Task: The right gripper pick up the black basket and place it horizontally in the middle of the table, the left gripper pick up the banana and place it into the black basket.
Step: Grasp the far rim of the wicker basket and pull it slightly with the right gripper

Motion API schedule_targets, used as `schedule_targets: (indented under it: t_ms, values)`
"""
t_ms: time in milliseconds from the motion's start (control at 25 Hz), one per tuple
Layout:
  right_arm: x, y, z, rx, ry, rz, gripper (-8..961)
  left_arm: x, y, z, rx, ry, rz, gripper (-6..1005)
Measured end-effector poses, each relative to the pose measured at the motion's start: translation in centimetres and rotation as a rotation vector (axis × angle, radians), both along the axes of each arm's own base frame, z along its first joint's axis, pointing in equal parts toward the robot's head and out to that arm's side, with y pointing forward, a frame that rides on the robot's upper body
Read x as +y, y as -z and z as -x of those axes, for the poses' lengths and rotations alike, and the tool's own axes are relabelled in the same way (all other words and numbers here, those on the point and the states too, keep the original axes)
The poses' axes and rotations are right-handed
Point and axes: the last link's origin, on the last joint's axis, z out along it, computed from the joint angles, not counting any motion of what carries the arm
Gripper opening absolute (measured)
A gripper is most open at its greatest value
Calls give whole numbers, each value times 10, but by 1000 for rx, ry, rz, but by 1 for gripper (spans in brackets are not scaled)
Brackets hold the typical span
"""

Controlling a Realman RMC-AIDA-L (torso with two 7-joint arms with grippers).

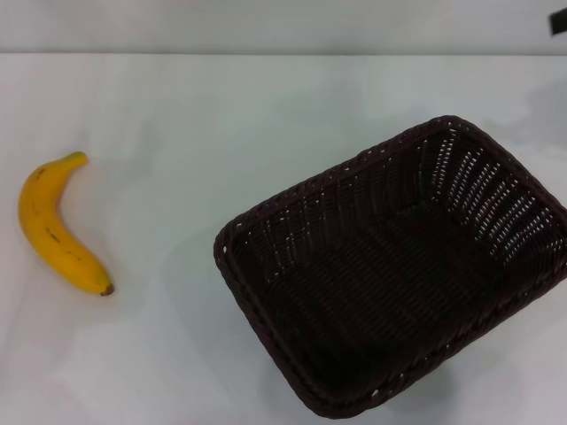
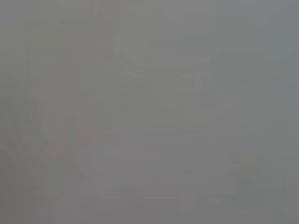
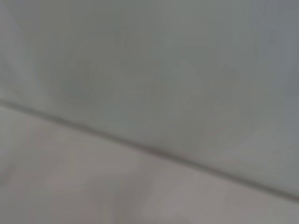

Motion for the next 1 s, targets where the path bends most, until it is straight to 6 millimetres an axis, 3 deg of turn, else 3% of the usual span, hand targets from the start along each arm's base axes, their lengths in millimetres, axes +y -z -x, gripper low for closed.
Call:
schedule_targets:
  t_ms: [280, 440, 600, 1000]
  values:
    - [2, 52, 37, -146, 156, 177, 854, 4, -12, 0, 26, 8, -10, 862]
    - [7, 74, 47, -177, 202, 215, 852, 2, -16, 3, 32, -3, -14, 862]
    - [11, 93, 47, -213, 259, 275, 851, 1, -18, 5, 38, -9, -15, 862]
    - [16, 107, 32, -302, 354, 381, 847, 2, -22, 9, 40, -26, -8, 862]
